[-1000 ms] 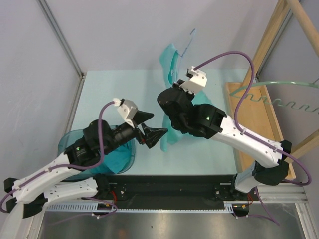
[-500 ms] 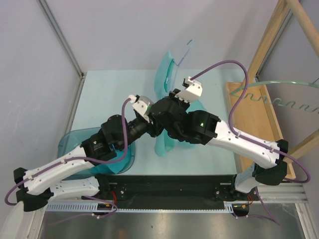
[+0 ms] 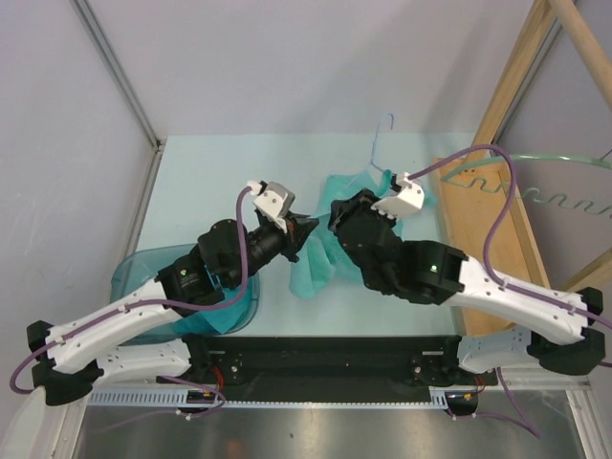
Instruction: Remove the t-shirt from the hanger
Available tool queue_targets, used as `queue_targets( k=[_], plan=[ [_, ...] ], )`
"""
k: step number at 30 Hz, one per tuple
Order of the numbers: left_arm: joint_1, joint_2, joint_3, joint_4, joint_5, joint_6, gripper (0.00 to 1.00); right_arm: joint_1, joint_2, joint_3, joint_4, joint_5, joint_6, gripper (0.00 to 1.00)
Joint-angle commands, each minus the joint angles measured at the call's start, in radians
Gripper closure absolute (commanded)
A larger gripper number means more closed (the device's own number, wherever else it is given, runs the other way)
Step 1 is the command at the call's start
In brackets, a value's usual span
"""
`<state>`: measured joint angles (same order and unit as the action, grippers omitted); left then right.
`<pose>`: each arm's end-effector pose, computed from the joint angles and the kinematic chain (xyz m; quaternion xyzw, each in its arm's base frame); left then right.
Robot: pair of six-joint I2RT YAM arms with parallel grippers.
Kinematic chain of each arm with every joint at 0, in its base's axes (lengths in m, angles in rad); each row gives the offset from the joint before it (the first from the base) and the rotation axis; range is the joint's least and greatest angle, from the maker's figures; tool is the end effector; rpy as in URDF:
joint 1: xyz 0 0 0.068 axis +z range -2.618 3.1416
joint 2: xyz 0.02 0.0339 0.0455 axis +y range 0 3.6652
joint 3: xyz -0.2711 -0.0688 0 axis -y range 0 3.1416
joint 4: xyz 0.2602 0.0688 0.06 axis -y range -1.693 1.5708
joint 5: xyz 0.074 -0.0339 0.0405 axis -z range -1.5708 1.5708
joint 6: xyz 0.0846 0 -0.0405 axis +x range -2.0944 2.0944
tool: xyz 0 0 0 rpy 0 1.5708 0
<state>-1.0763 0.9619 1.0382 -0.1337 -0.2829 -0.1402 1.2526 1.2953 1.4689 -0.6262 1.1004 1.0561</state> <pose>0.1512 -0.2307 0.4066 0.2384 0.6861 -0.3043 0.6163 0.1634 0.2549 0.4293 0.2051 0.7463 0.2342 0.5883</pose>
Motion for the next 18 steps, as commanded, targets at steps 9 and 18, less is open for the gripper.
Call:
queue_targets(
  k=[9,18],
  plan=[
    [0.018,-0.091,0.111,-0.084,0.053,-0.133,1.00,-0.016,-0.302,-0.185,0.100,-0.207,-0.341,0.21],
    [0.019,-0.176,0.106,-0.165,0.148,-0.183,1.00,-0.076,-0.424,-0.240,0.287,-0.342,-0.608,0.14]
  ],
)
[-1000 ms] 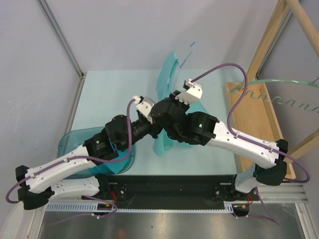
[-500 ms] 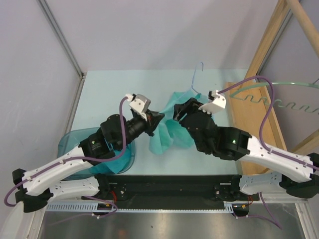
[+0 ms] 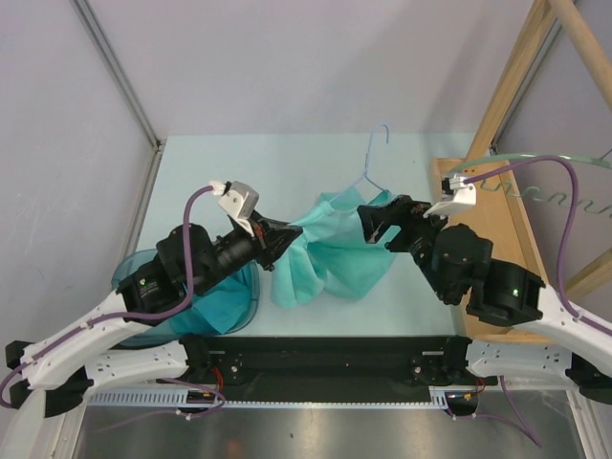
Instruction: Remove the t-shirt from the hanger
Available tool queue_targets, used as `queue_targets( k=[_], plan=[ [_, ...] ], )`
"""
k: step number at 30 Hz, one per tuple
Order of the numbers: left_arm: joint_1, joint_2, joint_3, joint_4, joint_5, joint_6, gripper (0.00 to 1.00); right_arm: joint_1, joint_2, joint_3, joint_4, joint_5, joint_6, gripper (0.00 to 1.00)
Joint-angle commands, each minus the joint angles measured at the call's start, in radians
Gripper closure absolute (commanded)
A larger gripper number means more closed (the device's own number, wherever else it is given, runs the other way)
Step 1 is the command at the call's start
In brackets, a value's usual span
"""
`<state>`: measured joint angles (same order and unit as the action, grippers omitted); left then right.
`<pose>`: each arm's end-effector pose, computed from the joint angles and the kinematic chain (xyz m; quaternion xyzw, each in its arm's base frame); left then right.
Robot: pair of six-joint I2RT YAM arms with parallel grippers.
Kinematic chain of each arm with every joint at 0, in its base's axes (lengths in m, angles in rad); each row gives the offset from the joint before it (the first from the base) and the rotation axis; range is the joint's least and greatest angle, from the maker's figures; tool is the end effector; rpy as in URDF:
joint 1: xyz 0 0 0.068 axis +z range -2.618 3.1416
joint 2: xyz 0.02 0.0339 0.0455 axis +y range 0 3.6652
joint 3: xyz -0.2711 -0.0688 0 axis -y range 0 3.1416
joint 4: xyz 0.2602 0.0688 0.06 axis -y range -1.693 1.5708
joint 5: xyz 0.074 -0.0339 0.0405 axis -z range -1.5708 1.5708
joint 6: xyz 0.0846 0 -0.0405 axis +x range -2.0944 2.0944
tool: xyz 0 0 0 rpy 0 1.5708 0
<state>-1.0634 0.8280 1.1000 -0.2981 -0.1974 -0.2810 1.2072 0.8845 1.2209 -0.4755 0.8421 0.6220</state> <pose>0.1253 -0.1913 0.4368 0.2082 0.6852 -0.3772 0.5873 0.1312 0.1674 0.4477 0.0582 0.7367 0.2864 0.6098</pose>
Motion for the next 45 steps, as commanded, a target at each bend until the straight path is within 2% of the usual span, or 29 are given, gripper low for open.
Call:
queue_targets(
  k=[1,8,13,18,23,24,27,28,31,32,34,38,42,44,45],
  plan=[
    [0.006,-0.053,0.041,-0.003,0.070,-0.052,1.00,-0.038,0.001,0.020,0.164,-0.096,-0.201,0.11],
    [0.008,-0.121,0.021,-0.024,0.136,-0.073,1.00,-0.135,0.140,0.163,0.159,-0.202,-0.317,0.13],
    [0.008,-0.162,0.003,-0.029,0.179,-0.079,1.00,-0.225,0.175,0.146,0.196,-0.271,-0.306,0.22],
    [0.008,-0.181,-0.012,-0.032,0.190,-0.070,1.00,-0.230,0.183,0.082,0.259,-0.307,-0.297,0.29],
    [0.008,-0.185,-0.035,-0.027,0.204,-0.066,1.00,-0.227,0.169,0.042,0.331,-0.333,-0.294,0.58],
    [0.010,-0.185,-0.048,-0.023,0.202,-0.066,1.00,-0.225,0.163,0.029,0.353,-0.334,-0.289,0.72],
    [0.010,-0.185,-0.052,-0.029,0.199,-0.066,1.00,-0.219,0.150,0.022,0.382,-0.327,-0.295,1.00],
    [0.008,-0.185,-0.055,-0.035,0.175,-0.067,1.00,-0.216,0.146,0.023,0.385,-0.298,-0.298,1.00],
    [0.008,-0.194,-0.075,-0.064,0.141,-0.073,0.57,-0.207,0.128,0.046,0.370,-0.223,-0.318,1.00],
    [0.008,-0.202,-0.086,-0.067,0.136,-0.075,0.40,-0.202,0.117,0.049,0.370,-0.209,-0.323,1.00],
    [0.008,-0.217,-0.118,-0.078,0.138,-0.076,0.27,-0.196,0.096,0.057,0.357,-0.184,-0.334,1.00],
    [0.008,-0.242,-0.164,-0.088,0.168,-0.090,0.18,-0.193,0.071,0.077,0.304,-0.146,-0.343,1.00],
    [0.010,-0.251,-0.225,-0.044,0.272,-0.119,0.17,-0.189,0.045,0.069,0.275,-0.089,-0.347,1.00],
    [0.008,-0.247,-0.236,-0.038,0.299,-0.121,0.22,-0.189,0.036,0.069,0.262,-0.075,-0.349,1.00],
    [0.008,-0.241,-0.233,-0.045,0.297,-0.118,0.30,-0.189,0.033,0.069,0.262,-0.068,-0.350,1.00]
  ],
)
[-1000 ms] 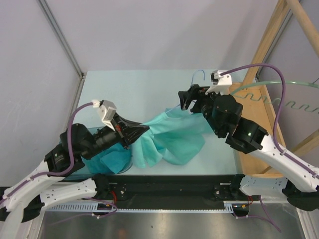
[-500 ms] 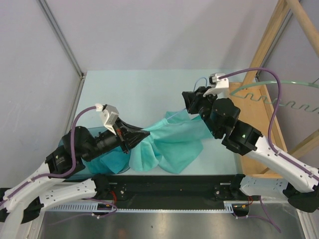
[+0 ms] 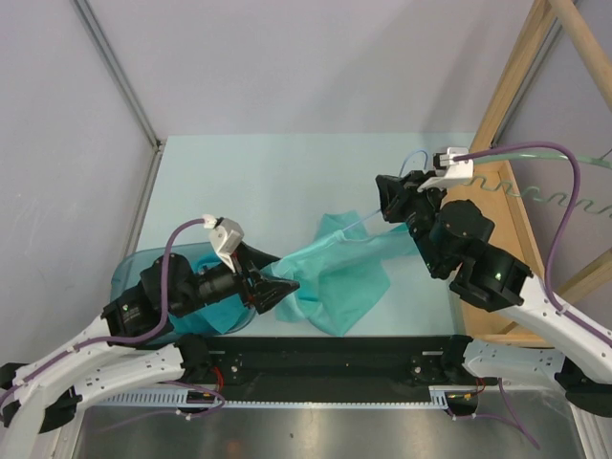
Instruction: Remove the t-shirt from the hanger
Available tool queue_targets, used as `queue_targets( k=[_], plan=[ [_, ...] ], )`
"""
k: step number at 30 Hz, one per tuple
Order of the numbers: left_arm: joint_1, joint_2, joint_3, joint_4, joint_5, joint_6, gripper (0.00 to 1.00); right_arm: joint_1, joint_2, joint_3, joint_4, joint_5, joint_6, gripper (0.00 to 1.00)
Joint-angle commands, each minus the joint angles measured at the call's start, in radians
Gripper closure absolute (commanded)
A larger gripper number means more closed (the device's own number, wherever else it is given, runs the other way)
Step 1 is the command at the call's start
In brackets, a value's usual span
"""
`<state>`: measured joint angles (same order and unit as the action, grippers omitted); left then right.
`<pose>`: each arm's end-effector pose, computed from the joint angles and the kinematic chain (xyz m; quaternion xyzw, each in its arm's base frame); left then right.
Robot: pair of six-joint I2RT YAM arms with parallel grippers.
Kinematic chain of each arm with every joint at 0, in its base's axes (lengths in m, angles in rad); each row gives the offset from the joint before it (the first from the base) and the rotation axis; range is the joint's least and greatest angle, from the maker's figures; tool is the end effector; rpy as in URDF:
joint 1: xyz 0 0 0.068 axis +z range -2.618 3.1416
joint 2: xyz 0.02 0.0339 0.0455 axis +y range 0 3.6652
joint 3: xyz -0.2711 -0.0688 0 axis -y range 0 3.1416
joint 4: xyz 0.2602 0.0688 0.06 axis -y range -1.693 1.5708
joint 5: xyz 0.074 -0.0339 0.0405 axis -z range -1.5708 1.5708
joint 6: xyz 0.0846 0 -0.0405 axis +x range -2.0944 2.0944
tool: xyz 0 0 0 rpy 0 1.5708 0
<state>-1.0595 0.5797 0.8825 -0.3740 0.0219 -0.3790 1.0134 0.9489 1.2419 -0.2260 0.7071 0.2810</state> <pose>0.0874 -0.1595 0.3856 0.2512 0.6873 -0.4550 0.5074 0.1693 0.1677 0.4757 0.0067 0.6888 0.2245 0.6892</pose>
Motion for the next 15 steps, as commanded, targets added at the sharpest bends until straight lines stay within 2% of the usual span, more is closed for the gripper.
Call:
queue_targets(
  k=[1,3,4,6,7,15],
  plan=[
    [0.006,0.009,-0.013,0.023,0.060,-0.017,0.43,0.007,-0.032,0.048,0.008,0.069,-0.009,1.00],
    [0.006,0.020,0.004,-0.008,0.033,-0.008,0.58,0.007,-0.044,0.045,0.001,0.090,-0.013,1.00],
    [0.004,0.022,0.010,-0.017,0.009,0.006,0.78,0.007,-0.048,0.044,-0.006,0.100,-0.013,1.00],
    [0.004,0.019,0.029,-0.046,-0.019,0.020,0.95,0.008,-0.062,0.031,-0.012,0.126,-0.013,1.00],
    [0.004,0.014,0.036,-0.058,-0.101,0.023,1.00,0.010,-0.068,0.027,-0.013,0.135,-0.013,1.00],
    [0.004,-0.144,0.021,-0.088,-0.437,-0.058,1.00,0.010,-0.122,-0.027,-0.052,0.278,0.053,1.00]
  ],
)
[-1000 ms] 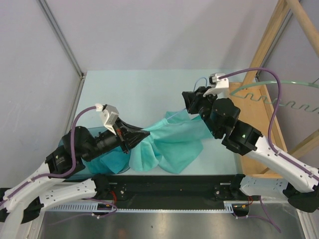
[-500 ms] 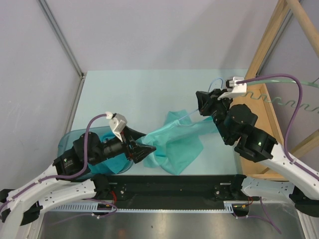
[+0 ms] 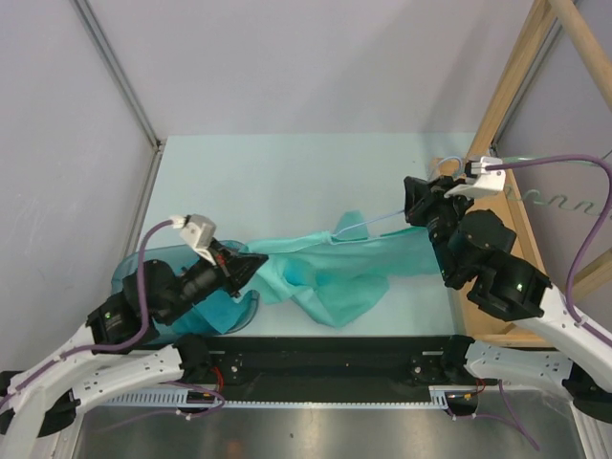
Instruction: Remove the t-shirt from the hanger
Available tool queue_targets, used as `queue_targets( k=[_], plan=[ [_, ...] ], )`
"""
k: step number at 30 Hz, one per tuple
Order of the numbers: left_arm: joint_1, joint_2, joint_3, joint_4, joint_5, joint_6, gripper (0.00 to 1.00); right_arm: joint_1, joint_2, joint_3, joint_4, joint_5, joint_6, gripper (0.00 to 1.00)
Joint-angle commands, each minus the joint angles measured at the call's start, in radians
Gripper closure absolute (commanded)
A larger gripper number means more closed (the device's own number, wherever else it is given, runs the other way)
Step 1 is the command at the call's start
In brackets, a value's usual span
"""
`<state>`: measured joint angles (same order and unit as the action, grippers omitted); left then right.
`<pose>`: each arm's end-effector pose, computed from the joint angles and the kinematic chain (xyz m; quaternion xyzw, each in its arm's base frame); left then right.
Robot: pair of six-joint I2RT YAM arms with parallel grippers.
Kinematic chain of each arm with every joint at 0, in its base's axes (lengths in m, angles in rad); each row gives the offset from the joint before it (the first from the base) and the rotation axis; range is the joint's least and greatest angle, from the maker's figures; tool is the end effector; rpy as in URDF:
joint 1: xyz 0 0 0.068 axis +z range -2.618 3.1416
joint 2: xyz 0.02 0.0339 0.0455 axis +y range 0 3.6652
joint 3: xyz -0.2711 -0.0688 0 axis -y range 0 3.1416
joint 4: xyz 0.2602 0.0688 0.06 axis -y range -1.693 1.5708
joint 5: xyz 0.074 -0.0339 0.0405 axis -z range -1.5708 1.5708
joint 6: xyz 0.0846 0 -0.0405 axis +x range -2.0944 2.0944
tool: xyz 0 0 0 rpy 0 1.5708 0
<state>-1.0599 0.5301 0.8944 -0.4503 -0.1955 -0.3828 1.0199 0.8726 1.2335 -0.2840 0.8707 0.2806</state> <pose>0.0947 -0.1353 0.3859 0.1813 0.7136 -0.3903 0.5527 0.1578 0.1332 0.4791 0.0660 0.6862 0.1747 0.7030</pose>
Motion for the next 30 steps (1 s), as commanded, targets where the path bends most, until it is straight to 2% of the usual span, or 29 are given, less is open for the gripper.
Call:
queue_targets(
  k=[1,6,9,15,20,22,25,30],
  plan=[
    [0.006,-0.114,0.000,-0.016,-0.241,-0.065,1.00,0.003,-0.050,-0.028,0.003,0.125,0.067,1.00],
    [0.005,-0.215,-0.057,-0.030,-0.343,-0.120,1.00,0.003,-0.095,-0.072,0.031,0.156,0.112,1.00],
    [0.006,-0.237,-0.086,-0.019,-0.326,-0.129,1.00,0.003,-0.106,-0.085,0.045,0.123,0.147,1.00],
    [0.005,-0.142,-0.084,-0.024,-0.259,-0.165,1.00,0.003,-0.073,-0.101,0.137,-0.068,0.282,1.00],
    [0.006,0.016,-0.072,0.051,-0.081,-0.157,1.00,0.044,0.009,-0.094,0.265,-0.266,0.420,1.00],
    [0.005,0.121,-0.048,0.074,0.006,-0.142,1.00,0.069,0.061,-0.080,0.346,-0.301,0.431,1.00],
    [0.005,0.224,-0.028,0.096,0.060,-0.134,1.00,0.109,0.114,-0.023,0.403,-0.412,0.430,1.00],
    [0.006,0.320,-0.048,0.153,0.099,-0.114,0.99,0.181,0.088,0.047,0.381,-0.378,0.316,1.00]
  ],
)
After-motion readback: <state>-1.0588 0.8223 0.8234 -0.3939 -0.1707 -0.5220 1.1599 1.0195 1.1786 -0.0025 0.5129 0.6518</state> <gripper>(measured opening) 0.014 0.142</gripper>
